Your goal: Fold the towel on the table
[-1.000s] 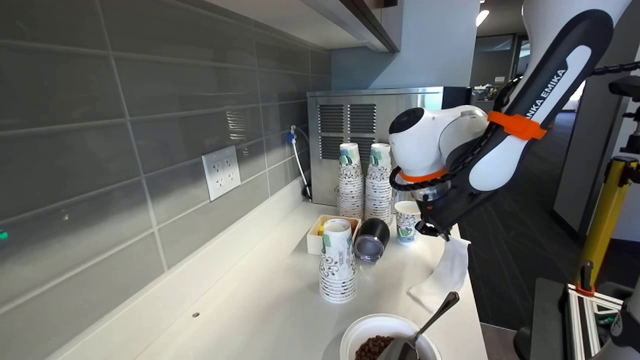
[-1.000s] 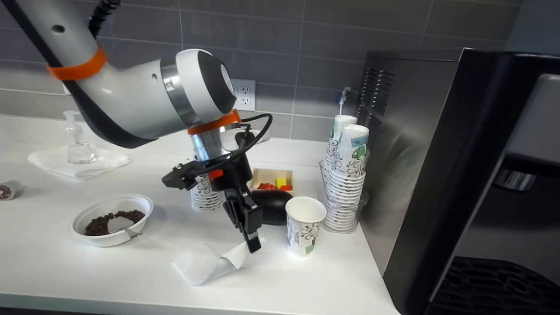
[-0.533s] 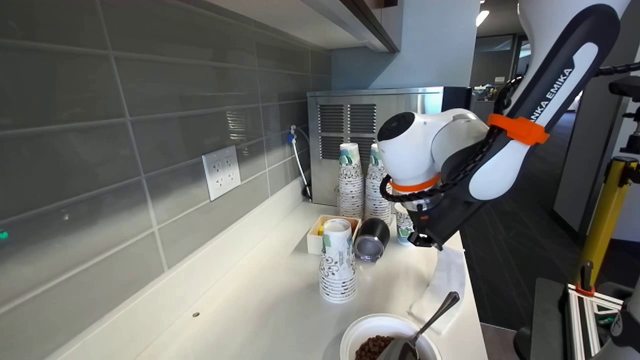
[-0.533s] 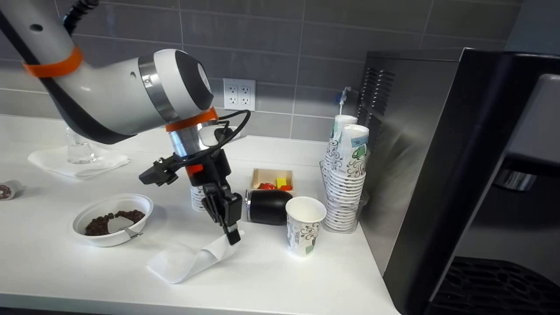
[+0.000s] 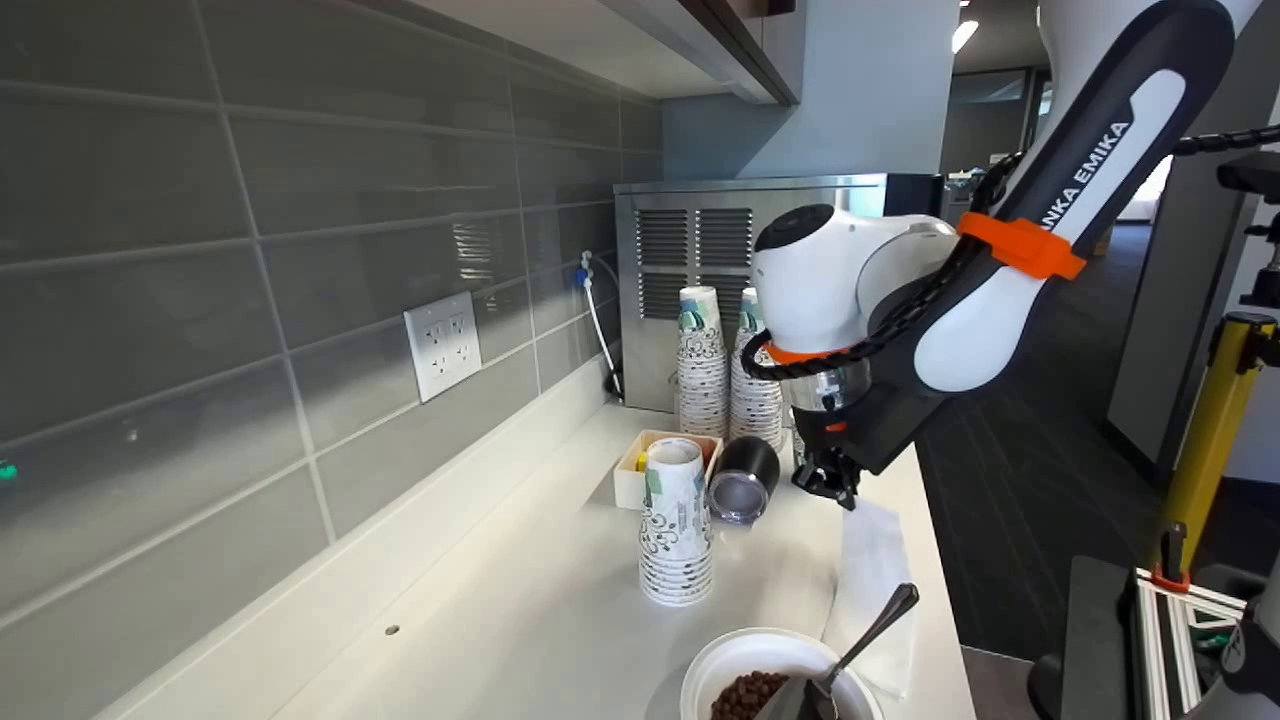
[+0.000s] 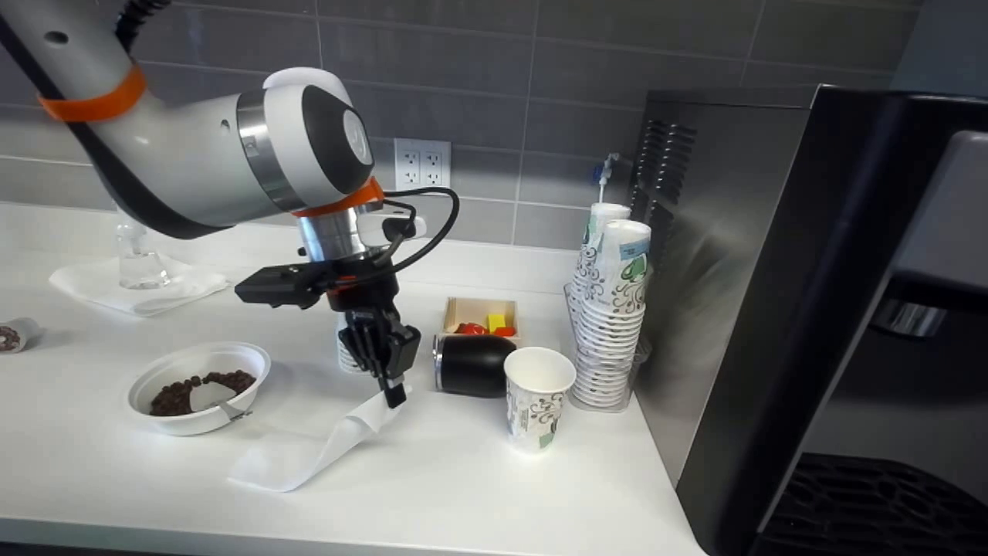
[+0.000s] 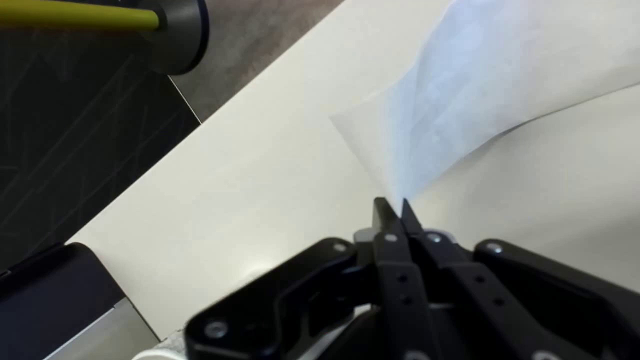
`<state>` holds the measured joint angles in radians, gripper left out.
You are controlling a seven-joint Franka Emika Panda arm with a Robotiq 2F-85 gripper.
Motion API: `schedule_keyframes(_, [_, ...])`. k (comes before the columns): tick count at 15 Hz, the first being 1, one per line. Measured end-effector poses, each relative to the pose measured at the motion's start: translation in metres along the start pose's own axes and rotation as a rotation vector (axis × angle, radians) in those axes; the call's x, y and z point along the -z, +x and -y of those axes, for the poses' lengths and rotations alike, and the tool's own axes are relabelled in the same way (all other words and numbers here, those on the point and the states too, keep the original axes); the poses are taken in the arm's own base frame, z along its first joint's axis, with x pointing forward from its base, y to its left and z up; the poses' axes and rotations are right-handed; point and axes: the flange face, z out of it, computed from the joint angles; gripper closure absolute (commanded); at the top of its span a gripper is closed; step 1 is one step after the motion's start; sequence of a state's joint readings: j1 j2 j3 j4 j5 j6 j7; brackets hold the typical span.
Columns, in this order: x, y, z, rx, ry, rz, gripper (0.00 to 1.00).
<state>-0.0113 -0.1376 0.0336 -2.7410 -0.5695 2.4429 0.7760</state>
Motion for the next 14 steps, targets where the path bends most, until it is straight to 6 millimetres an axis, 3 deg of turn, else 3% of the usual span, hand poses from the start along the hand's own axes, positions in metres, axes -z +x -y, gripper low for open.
schedule_keyframes(10, [0.044, 0.022, -0.038, -0.166, 0.072, -0.15, 1.0])
schedule_keyframes(14, [0.049, 0.018, -0.04, -0.24, -0.009, -0.193, 1.0])
